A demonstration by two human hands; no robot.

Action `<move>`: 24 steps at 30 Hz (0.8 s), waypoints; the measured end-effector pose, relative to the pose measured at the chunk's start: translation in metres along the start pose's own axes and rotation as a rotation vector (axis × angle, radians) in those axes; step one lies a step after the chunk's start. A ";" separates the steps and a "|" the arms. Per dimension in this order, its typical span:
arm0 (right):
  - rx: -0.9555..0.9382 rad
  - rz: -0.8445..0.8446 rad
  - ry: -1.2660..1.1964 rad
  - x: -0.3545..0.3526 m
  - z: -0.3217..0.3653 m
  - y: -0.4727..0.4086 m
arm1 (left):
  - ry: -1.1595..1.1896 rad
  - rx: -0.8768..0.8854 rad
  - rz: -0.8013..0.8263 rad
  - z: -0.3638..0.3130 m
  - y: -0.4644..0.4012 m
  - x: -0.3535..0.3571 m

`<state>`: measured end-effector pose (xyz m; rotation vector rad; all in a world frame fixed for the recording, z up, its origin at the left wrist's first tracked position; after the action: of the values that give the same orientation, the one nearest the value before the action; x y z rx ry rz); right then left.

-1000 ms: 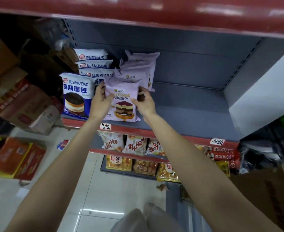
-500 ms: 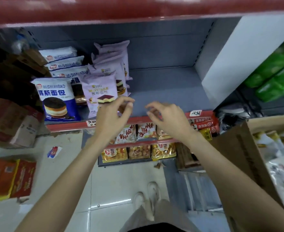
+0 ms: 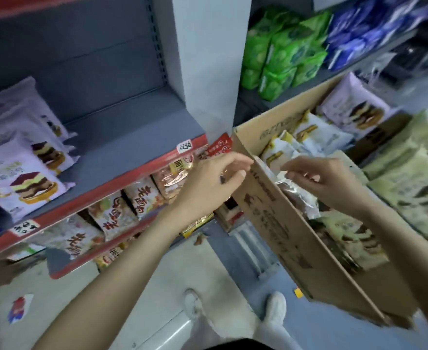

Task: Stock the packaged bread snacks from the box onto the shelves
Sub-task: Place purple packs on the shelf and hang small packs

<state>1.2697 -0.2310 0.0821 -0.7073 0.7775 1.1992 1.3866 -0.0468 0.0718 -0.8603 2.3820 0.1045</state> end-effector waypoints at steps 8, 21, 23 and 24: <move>0.068 0.035 0.118 -0.065 -0.167 0.026 | -0.112 -0.141 0.075 -0.030 -0.097 0.125; 0.216 -0.040 0.369 -0.123 -0.291 -0.079 | -0.372 -0.561 0.222 0.019 -0.146 0.207; 0.263 -0.012 0.399 -0.117 -0.294 -0.093 | -0.301 -0.635 0.232 0.028 -0.140 0.205; 0.291 0.001 0.418 -0.113 -0.296 -0.097 | -0.275 -0.662 0.235 0.032 -0.138 0.205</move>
<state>1.3008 -0.5543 0.0184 -0.7225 1.2719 0.9210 1.3617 -0.2613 -0.0525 -0.7724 2.1831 1.0796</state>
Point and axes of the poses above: each hand's wrist, its own y-axis away from the middle knuckle, its own x-axis out of the palm, z = x × y, the point moved 4 cm from there along -y, towards the middle knuckle, and after that the axes turned 1 degree about -x, right-handed, at the moved point
